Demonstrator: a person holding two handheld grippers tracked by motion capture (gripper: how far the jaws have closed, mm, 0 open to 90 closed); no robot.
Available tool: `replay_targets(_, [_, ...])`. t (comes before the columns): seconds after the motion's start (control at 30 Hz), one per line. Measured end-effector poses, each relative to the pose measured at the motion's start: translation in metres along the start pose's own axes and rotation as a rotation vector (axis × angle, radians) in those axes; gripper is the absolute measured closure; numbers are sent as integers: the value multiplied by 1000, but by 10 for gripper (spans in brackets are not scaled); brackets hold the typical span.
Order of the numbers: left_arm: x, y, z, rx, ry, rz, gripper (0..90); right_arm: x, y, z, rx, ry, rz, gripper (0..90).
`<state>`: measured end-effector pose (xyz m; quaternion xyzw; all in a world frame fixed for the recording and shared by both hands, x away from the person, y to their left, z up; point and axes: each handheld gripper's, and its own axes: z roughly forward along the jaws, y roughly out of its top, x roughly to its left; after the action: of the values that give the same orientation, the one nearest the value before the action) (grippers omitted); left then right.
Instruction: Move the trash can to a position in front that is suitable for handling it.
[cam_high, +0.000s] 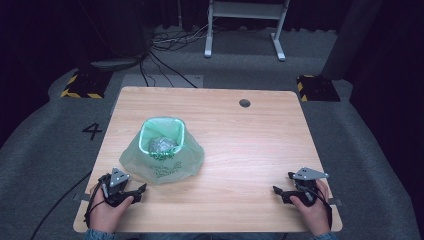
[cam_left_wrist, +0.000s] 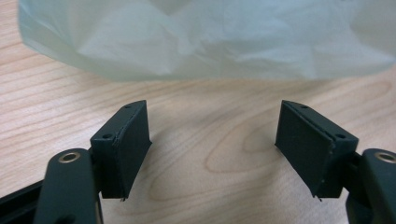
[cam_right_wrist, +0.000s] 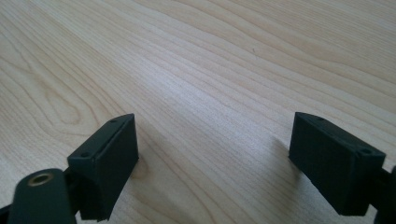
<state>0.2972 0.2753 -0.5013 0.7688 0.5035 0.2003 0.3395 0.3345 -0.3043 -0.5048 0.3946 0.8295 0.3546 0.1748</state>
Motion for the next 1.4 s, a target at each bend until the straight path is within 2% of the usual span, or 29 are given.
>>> replay_targets(0.33, [1,28,-32,-109,-18,-1,249,0,0,0,0,0,0,156])
replay_targets(0.37, [3,36,-40,-135,-20,1,249,0,0,0,0,0,0,156])
replay_targets(0.43, [4,40,-43,-153,-25,-3,249,0,0,0,0,0,0,156])
replay_targets(0.47, [5,49,-50,-177,-27,-3,250,0,0,0,0,0,0,156])
replay_targets(0.5, [5,49,-50,-177,-27,-3,249,0,0,0,0,0,0,156])
replay_targets(0.57, [5,63,-57,-210,-27,10,247,0,0,0,0,0,0,156])
replay_targets(0.6, [5,63,-57,-210,-27,10,247,0,0,0,0,0,0,156])
replay_targets(0.63, [4,72,-61,-235,-31,13,250,0,0,0,0,0,0,156])
replay_targets(0.67, [4,72,-61,-235,-31,13,268,0,0,0,0,0,0,156])
replay_targets(0.83, [5,93,-71,-298,-32,4,291,0,0,0,0,0,0,156])
replay_targets(0.97, [4,109,-70,-300,-17,14,291,0,0,0,0,0,0,156])
replay_targets(1.07, [7,120,-62,-308,3,17,270,0,0,0,0,0,0,156])
replay_targets(1.17, [10,122,-54,-324,18,25,256,0,0,0,0,0,0,156])
replay_targets(1.2, [11,124,-50,-325,25,13,250,0,0,0,0,0,0,156])
replay_targets(1.23, [13,125,-43,-319,20,-2,244,0,0,0,0,0,0,156])
replay_targets(1.4, [14,126,-30,-289,18,-12,248,0,0,0,0,0,0,156])
